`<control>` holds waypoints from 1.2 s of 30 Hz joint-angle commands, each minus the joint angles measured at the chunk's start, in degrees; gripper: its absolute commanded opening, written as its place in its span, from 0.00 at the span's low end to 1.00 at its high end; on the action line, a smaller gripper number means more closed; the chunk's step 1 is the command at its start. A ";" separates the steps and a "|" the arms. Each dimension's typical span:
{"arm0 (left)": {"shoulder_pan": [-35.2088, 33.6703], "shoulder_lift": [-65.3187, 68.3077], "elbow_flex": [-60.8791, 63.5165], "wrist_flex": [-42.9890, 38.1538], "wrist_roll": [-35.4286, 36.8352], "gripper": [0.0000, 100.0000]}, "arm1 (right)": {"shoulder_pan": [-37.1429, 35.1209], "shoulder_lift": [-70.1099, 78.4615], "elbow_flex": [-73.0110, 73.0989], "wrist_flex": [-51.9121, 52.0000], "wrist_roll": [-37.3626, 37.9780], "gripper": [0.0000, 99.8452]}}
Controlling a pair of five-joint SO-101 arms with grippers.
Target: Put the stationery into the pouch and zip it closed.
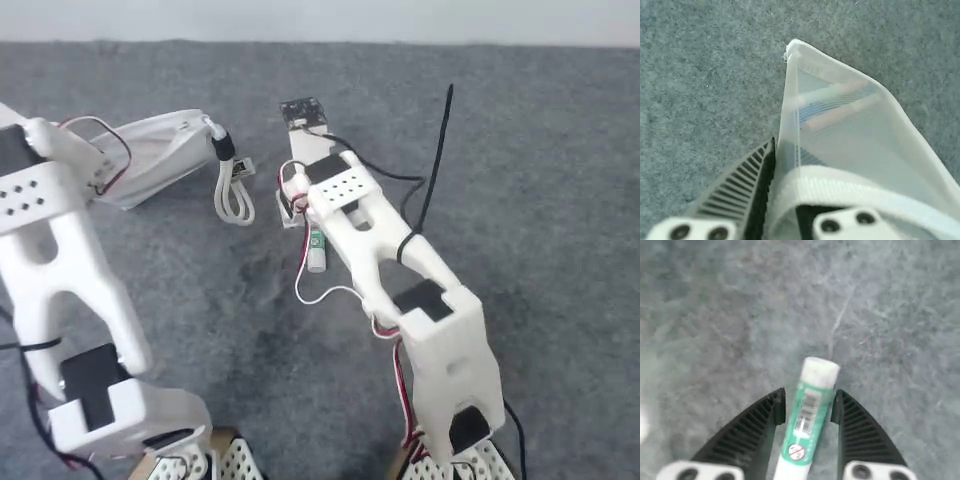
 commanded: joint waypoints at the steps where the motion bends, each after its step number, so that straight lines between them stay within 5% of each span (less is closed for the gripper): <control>1: -0.18 -1.85 -3.21 0.88 0.79 0.01 | 1.01 0.57 -4.92 0.92 -0.70 0.15; 17: -0.18 -1.85 -3.12 0.88 0.79 0.01 | 2.51 1.54 -5.36 0.40 2.99 0.01; 36: 2.37 -1.85 -3.21 0.79 0.70 0.01 | 2.33 -11.65 -6.07 12.44 7.82 0.01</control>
